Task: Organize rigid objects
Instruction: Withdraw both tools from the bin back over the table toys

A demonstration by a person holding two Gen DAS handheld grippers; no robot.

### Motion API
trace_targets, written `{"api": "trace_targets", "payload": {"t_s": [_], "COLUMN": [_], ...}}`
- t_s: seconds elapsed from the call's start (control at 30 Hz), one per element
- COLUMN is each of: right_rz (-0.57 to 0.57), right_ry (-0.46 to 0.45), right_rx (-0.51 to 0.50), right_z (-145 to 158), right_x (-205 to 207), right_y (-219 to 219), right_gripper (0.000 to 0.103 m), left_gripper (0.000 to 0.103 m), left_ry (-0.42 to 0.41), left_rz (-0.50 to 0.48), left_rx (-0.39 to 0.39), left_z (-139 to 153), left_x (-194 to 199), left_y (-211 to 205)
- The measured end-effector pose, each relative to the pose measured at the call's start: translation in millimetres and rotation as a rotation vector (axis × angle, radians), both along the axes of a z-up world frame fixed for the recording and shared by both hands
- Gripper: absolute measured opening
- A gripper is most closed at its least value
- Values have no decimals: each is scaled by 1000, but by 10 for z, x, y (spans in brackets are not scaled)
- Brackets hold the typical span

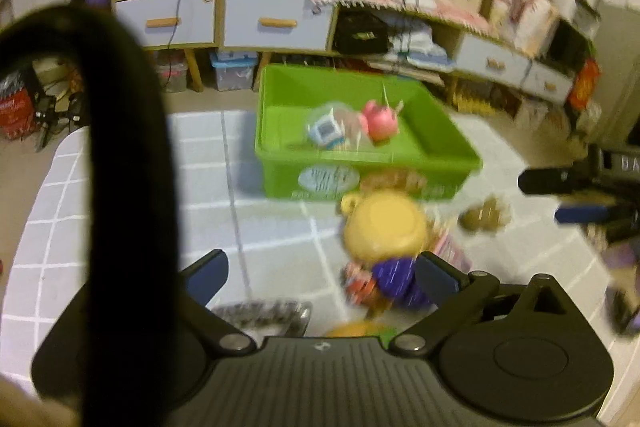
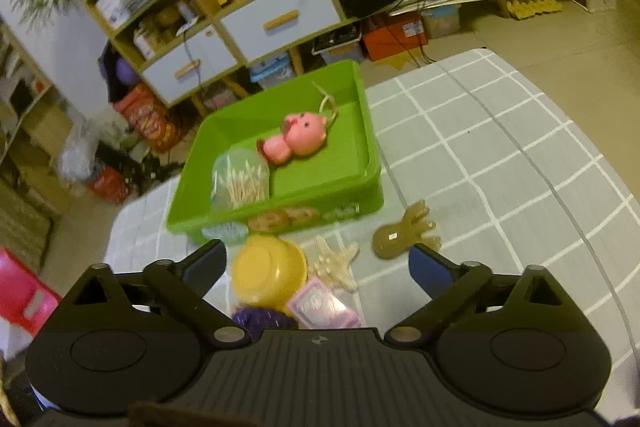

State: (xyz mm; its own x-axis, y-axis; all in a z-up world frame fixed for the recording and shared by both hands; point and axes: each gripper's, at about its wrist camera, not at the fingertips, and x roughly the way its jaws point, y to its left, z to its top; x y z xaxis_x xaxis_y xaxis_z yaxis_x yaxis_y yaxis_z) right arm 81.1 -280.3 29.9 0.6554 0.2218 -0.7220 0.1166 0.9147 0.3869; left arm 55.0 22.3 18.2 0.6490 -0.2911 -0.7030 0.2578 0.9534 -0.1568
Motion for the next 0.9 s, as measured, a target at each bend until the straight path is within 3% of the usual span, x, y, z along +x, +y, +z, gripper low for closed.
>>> {"api": "trace_targets", "payload": {"t_s": [0.17, 0.57, 0.73, 0.9], "right_rz": [81, 127, 177, 248], "right_ry": [23, 69, 65, 25], "right_rx": [-73, -160, -181, -210], "right_z": [-99, -290, -377, -499], "right_x": [-149, -438, -555, -691], "right_y": [87, 74, 153, 298], "right_gripper": [98, 99, 99, 99], "left_gripper": [77, 77, 76, 76], "left_ry": [21, 61, 21, -17], "left_rz": [-46, -130, -179, -164], "left_rx": [58, 117, 132, 102], "left_z": [-164, -426, -543, -685], "left_x": [-162, -504, -673, -755], "left_y": [85, 216, 210, 258]}}
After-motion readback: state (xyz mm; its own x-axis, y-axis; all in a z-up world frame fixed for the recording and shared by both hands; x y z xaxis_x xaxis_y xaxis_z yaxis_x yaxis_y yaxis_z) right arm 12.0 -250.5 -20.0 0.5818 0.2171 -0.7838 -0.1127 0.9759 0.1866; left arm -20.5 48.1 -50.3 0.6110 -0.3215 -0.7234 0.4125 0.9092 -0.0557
